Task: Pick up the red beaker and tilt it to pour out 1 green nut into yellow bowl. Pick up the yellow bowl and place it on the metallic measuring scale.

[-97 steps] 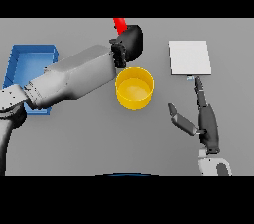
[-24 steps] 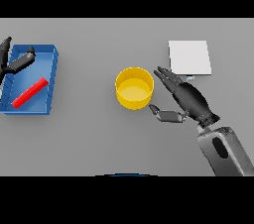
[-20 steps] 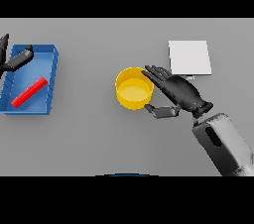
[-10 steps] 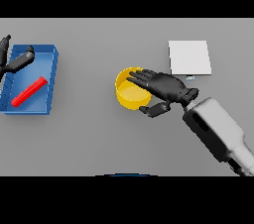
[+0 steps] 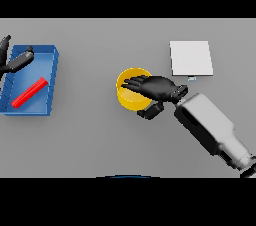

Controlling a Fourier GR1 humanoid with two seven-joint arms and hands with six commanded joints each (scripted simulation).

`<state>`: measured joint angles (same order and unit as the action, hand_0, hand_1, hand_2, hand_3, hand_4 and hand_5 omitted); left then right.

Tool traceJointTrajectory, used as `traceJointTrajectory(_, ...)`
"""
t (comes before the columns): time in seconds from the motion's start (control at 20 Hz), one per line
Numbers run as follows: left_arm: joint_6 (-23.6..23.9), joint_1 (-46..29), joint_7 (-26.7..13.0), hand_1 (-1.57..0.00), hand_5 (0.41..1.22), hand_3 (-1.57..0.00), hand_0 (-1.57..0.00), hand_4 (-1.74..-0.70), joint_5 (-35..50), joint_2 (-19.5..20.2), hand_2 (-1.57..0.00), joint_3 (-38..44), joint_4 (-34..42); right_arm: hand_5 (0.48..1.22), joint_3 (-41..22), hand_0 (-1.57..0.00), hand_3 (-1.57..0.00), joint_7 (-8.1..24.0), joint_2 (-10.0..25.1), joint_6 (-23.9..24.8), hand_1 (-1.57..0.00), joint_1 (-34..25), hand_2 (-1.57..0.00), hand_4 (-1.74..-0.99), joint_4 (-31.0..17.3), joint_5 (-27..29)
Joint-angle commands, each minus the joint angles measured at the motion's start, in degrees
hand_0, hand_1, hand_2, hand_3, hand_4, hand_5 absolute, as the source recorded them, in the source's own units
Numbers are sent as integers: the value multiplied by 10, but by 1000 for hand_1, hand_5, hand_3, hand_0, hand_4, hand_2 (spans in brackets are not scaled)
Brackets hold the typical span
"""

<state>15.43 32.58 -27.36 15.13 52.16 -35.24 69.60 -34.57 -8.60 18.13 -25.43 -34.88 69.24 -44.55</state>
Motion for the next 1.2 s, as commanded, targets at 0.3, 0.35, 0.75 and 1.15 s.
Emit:
traceJointTrajectory(0.3, -6, 7, 1, 1, 729, 1, 1, -793, 0, 4, 1, 5, -11, 729, -23, 1, -11, 5, -9, -19, 1, -22, -4, -1308, -28, -15)
traceJointTrajectory(0.35, -8, 9, 2, 1, 727, 1, 1, -792, 0, 5, 1, 4, -7, 756, -26, 1, -49, 7, -8, -22, -10, -22, -30, -1321, -29, -18)
traceJointTrajectory(0.75, 4, 2, -4, 1, 728, 1, 1, -799, 0, 10, 1, 5, 4, 1116, -39, -1136, -867, 4, 1, -59, -1107, -24, -1086, -1604, -23, -10)
traceJointTrajectory(1.15, 7, -4, -1, 1, 725, 1, 1, -805, 2, 13, 1, 5, 13, 1203, -36, -1498, -1181, 22, 11, -77, -1493, -30, -1453, -1717, -5, 8)
